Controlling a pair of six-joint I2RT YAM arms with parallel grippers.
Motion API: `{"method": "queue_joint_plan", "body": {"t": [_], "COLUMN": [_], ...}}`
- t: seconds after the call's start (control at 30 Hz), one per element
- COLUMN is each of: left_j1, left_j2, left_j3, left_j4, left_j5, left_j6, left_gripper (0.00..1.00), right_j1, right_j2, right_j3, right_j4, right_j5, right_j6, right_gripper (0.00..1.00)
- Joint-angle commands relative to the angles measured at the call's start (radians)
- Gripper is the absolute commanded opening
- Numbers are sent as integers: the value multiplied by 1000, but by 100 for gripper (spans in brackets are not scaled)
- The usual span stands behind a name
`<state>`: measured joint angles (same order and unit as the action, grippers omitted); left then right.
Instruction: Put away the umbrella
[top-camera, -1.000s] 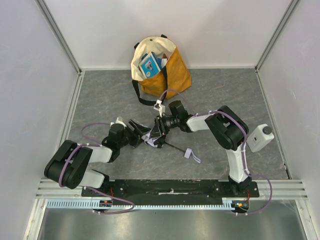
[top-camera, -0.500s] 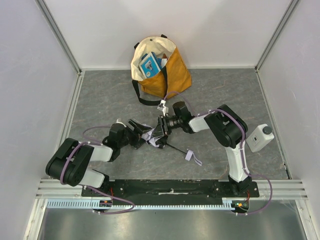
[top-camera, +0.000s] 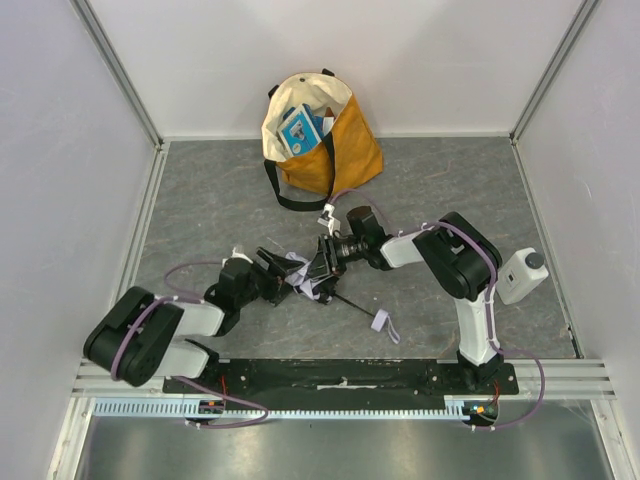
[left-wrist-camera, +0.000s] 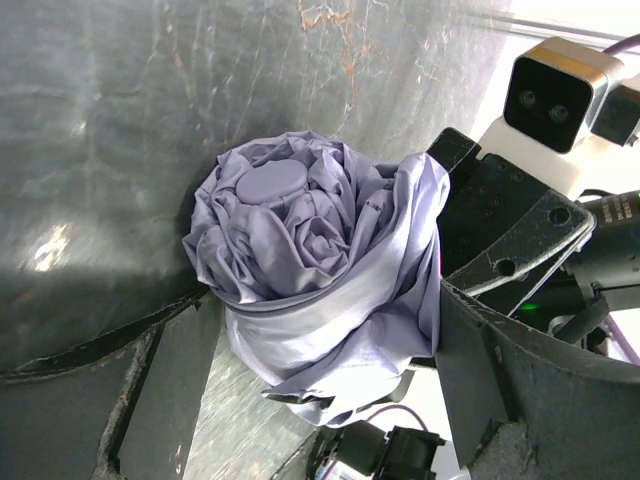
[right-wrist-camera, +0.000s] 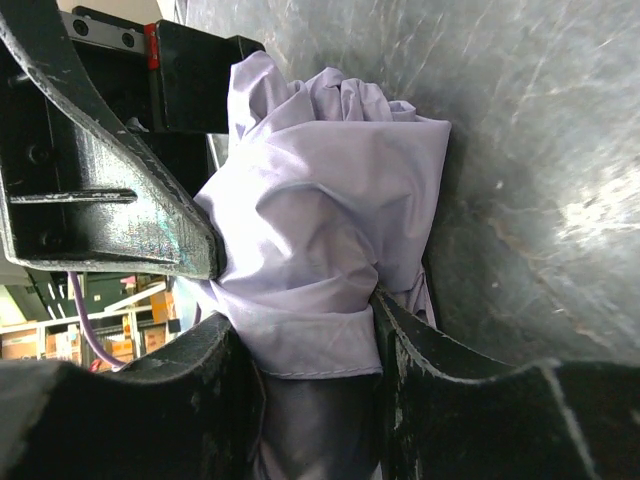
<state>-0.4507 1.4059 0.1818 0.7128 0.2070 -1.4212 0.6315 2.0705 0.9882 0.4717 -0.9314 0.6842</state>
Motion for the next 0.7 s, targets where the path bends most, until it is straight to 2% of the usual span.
{"method": "queue_joint_plan", "body": {"t": [0.0,0.13,0.2,0.3,0.47,0.57,0.67], "left_j1": [-17,-17,-19,-19,-25,-40,-42], "left_j2": [-83,-104,-87,-47,44,76,88], "left_j3": [-108,-100,-102,-107,-96,-104,-120], "left_j4": [-269,-293,-248,-175,-9,115,190], "left_j5": [-127,-133,-106,-83,-63,-93,-115], "left_j6": [130,154,151,116,64,47,28], "left_gripper": [92,94,95,95,95,91,77], "right_j1": [16,17,17,26,56,68,74], "right_j2": [-72,-87,-90,-93,-76,-59,-44], "right_j3": [15,1,-16,-55,-62,-62,-65], "right_j4": [-93,-56,-13,140,226,265,255], "right_j5": [-24,-26,-32,-55,-66,-70,-64], "right_j6": [20,41,70,181,256,279,269], "right_gripper": [0,0,0,0,0,0,0]}}
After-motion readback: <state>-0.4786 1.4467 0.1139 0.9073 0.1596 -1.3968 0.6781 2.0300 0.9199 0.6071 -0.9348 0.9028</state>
